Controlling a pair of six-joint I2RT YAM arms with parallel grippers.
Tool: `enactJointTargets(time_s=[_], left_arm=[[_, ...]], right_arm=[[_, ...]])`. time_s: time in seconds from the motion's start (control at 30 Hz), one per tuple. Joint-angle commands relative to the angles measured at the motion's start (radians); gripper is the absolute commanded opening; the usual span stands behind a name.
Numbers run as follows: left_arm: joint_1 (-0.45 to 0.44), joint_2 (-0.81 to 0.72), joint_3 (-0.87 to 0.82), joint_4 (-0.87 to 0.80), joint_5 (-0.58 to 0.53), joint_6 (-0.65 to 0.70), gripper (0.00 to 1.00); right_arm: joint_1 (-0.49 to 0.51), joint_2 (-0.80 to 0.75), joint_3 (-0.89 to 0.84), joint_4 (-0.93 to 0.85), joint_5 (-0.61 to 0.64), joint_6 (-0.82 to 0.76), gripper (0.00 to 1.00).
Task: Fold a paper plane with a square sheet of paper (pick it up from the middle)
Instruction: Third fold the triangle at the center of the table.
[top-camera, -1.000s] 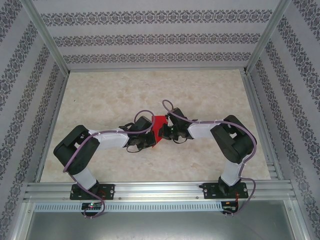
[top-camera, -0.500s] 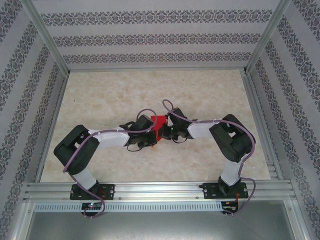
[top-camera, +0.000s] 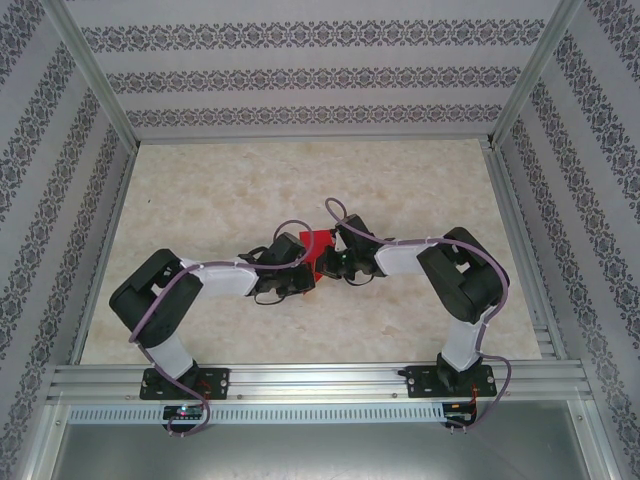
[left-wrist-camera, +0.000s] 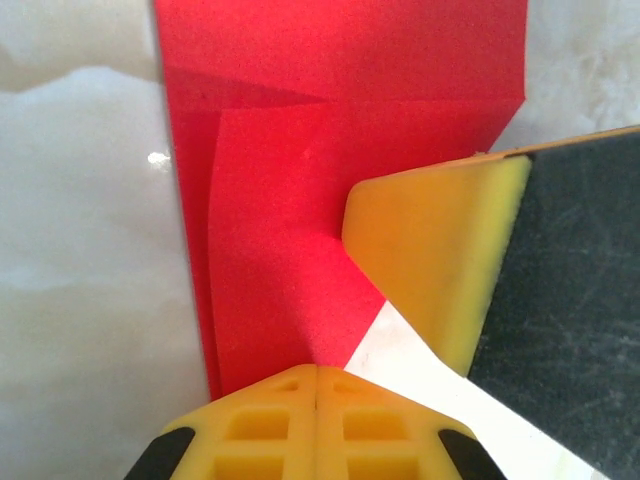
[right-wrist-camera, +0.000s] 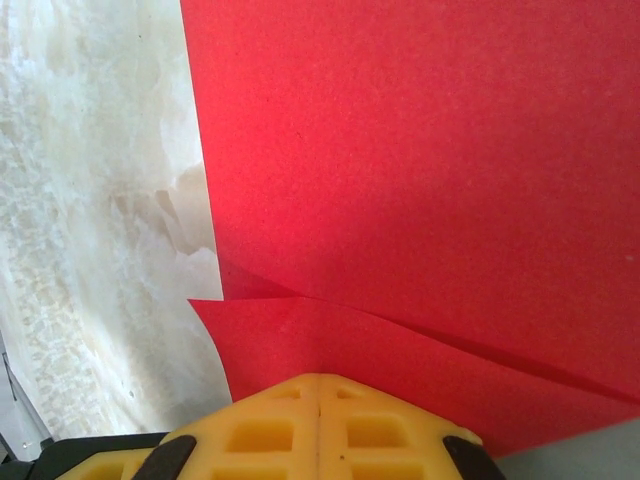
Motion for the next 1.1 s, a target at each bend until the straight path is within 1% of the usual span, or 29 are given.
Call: enactJointTargets(time_s=[0.0,0.17,0.37,0.5,0.57,0.7,0.77,0.83,0.9,0.97,1.07], left_arm=[[-0.017,0.012,-0.089,-0.089,0.065,0.025,0.00],[-0.028,-0.034,-0.127,-0.155,0.072,0.054,0.00],[-0.039,-0.111,-0.130,-0.233,0.088,0.105,0.00],[-0.039,-0.170,-0.129,-0.292,0.054,0.116,0.00],[-0.039,-0.222,-0.124,-0.305,0.023,0.103,0.00],[-0.039,-0.338,-0.106,-0.293,-0.049,0.059,0.01],[-0.040,-0.384,-0.105,-0.260,-0.078,0.041,0.02],[-0.039,-0.400,-0.109,-0.217,-0.094,0.029,0.04],[-0.040,-0.380,-0.101,-0.171,-0.085,0.028,0.04],[-0.041,-0.337,-0.072,-0.129,-0.051,0.034,0.04],[-0.053,-0.274,-0.023,-0.072,-0.026,0.038,0.04]], right_arm=[[-0.009,0.076,-0.018,-0.099,0.076,0.003,0.00],[-0.012,0.074,-0.016,-0.117,0.082,-0.004,0.00],[-0.015,0.064,-0.014,-0.135,0.087,-0.007,0.00],[-0.011,0.046,-0.027,-0.145,0.091,-0.004,0.00],[-0.004,0.036,-0.038,-0.153,0.089,-0.004,0.00],[0.026,-0.013,-0.084,-0.153,0.090,0.020,0.00],[0.039,-0.066,-0.115,-0.145,0.098,0.041,0.00],[0.041,-0.122,-0.132,-0.129,0.099,0.059,0.00],[0.037,-0.174,-0.122,-0.134,0.107,0.067,0.00],[0.030,-0.228,-0.102,-0.141,0.128,0.071,0.06],[0.011,-0.296,-0.093,-0.154,0.160,0.082,0.24]])
